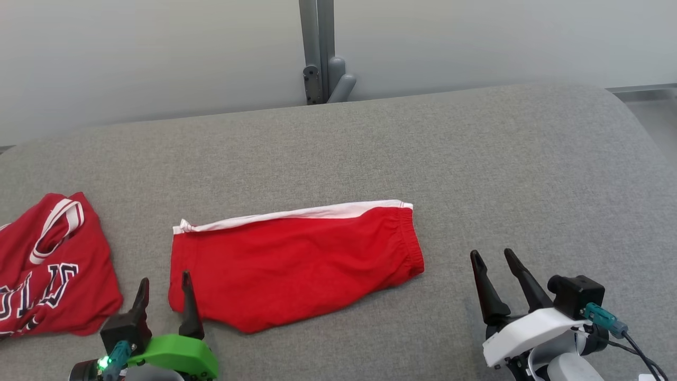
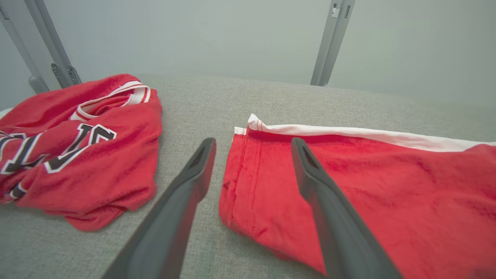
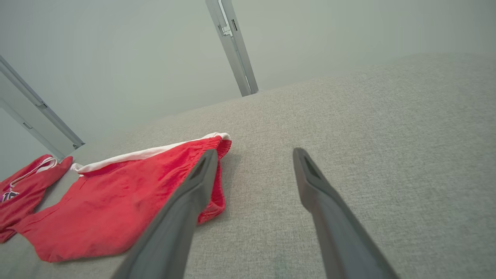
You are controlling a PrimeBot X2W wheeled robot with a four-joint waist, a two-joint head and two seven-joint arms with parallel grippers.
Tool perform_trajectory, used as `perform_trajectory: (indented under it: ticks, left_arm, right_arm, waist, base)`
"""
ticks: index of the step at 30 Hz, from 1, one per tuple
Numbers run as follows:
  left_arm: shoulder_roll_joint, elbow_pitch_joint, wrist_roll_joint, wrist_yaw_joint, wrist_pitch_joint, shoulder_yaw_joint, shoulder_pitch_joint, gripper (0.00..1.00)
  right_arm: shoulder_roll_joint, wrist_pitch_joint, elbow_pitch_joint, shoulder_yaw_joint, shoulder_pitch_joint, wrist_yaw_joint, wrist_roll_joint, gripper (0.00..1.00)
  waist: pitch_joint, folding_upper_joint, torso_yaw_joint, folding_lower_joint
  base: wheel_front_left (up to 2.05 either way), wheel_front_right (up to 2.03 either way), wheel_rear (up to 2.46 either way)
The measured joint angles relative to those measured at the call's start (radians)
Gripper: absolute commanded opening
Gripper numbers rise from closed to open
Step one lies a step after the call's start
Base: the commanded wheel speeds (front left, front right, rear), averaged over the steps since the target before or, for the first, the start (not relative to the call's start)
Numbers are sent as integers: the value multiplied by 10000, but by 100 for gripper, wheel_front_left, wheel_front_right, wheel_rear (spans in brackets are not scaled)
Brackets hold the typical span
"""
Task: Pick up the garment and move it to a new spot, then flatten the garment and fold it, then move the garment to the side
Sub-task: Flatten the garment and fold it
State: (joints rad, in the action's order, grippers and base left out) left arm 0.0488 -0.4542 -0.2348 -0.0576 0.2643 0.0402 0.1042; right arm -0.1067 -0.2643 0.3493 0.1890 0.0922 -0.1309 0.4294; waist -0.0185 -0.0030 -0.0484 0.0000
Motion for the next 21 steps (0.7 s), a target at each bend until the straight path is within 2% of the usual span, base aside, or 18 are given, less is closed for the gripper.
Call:
perform_trajectory:
  ticks: [9, 16, 21]
  left_arm:
    - [2, 1095, 301, 0, 0, -180, -944, 100]
    - [0, 1181, 226, 65, 0, 380, -888, 100]
    - [-4, 1024, 4, 94, 0, 984, -550, 100]
  right_arm:
    - [163, 0, -119, 10, 7, 0, -196, 100]
    - [46, 2, 182, 403, 458, 0, -109, 100]
    - [23, 0, 1143, 794, 1499, 0, 21, 100]
  waist:
    - [146, 0, 104, 0]
    - [-113, 0, 494, 0]
    - [-523, 0, 914, 0]
  base:
    - [0, 0, 0]
    - [0, 0, 0]
    - [0, 0, 0]
